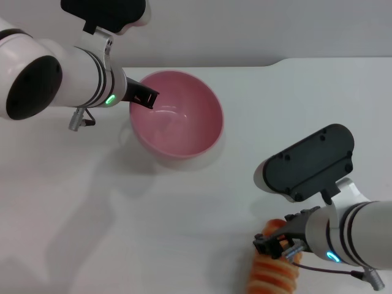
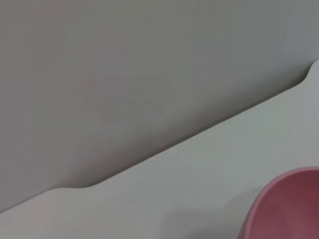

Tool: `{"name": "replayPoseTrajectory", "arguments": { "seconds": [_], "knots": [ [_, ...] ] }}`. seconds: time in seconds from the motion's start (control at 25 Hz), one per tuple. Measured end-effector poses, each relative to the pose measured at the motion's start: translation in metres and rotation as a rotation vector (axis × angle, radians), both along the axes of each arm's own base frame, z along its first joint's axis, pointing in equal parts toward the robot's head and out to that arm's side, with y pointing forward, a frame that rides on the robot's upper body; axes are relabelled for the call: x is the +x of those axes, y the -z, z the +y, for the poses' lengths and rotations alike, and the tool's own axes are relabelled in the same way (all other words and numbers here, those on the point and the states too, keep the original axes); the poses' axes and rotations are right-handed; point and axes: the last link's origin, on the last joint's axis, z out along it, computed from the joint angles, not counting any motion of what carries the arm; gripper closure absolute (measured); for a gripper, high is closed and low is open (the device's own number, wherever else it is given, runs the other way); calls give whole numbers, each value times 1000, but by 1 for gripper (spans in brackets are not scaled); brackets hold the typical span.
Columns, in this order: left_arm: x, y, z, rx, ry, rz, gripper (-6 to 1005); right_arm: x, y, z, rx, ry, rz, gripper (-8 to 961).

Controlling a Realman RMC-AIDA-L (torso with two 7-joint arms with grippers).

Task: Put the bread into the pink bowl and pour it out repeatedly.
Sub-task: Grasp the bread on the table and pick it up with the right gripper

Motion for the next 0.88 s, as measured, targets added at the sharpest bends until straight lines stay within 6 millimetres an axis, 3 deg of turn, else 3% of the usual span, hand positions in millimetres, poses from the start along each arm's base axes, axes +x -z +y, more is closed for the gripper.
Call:
{"name": "replayPoseTrajectory", "arguments": {
  "seconds": [0.24,0.56,0.88],
  "knots": [
    [0,0,0,1,2,0,959,7,4,3,-8,14,-24,287],
    [-1,-1,0,3,1,3,959,12,8,5,-67,-28,-65,381],
    [-4,-1,-1,3,-5,3,959,-11,-9,13,-34,-114,-33,489]
  ]
}}
